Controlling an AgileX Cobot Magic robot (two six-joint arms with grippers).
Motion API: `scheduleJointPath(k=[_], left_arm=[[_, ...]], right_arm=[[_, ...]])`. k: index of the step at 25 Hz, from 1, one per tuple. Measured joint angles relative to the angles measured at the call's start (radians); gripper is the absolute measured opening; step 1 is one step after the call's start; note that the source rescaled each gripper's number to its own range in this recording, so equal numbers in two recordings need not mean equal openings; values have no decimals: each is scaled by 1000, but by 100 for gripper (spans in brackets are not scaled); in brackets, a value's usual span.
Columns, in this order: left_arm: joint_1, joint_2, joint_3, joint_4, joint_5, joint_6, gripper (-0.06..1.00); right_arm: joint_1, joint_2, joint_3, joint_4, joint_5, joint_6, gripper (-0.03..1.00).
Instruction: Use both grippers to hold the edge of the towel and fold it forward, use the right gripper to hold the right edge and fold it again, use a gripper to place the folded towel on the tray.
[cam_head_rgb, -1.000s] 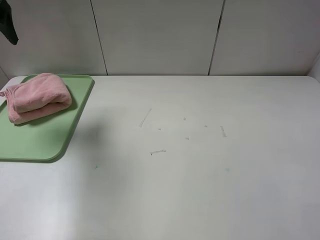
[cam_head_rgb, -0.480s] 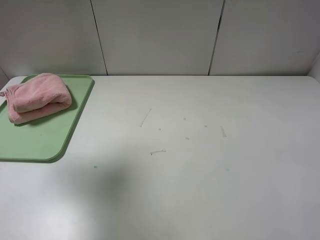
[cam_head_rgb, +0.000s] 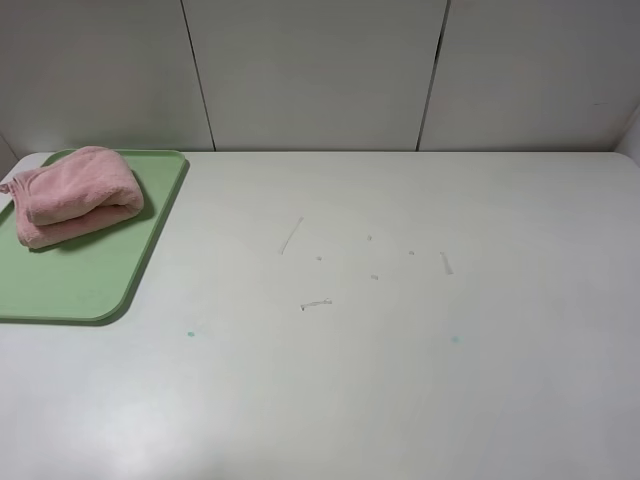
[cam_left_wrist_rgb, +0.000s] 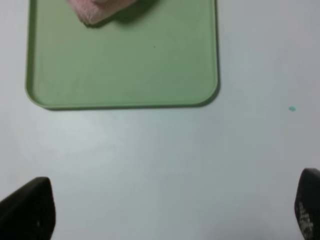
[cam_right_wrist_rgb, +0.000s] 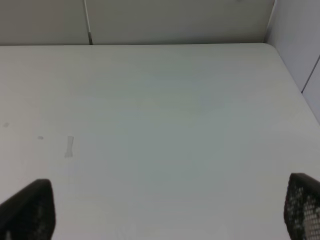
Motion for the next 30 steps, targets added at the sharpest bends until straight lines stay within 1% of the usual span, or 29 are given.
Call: scheduleJointPath(k=[3, 6, 10, 15, 20, 22, 26, 30], left_arm=[[0, -179, 64, 0, 0, 0, 95], [0, -315, 108, 0, 1, 0, 95], [0, -436, 131, -2, 1, 1, 98], [0, -463, 143, -21, 1, 1, 100], [-2, -474, 203, -40, -1, 2, 100], [-11, -504, 244, -41, -31, 2, 100], [-17, -602, 339, -42, -135, 2, 100], [-17, -615, 376, -49, -125, 6, 100]], right_arm=[[0, 0, 0, 0, 0, 0, 100], [0, 0, 0, 0, 0, 0, 100], [0, 0, 0, 0, 0, 0, 100], [0, 0, 0, 0, 0, 0, 100], [0, 0, 0, 0, 0, 0, 100], [0, 0, 0, 0, 0, 0, 100], [0, 0, 0, 0, 0, 0, 100], [0, 0, 0, 0, 0, 0, 100]])
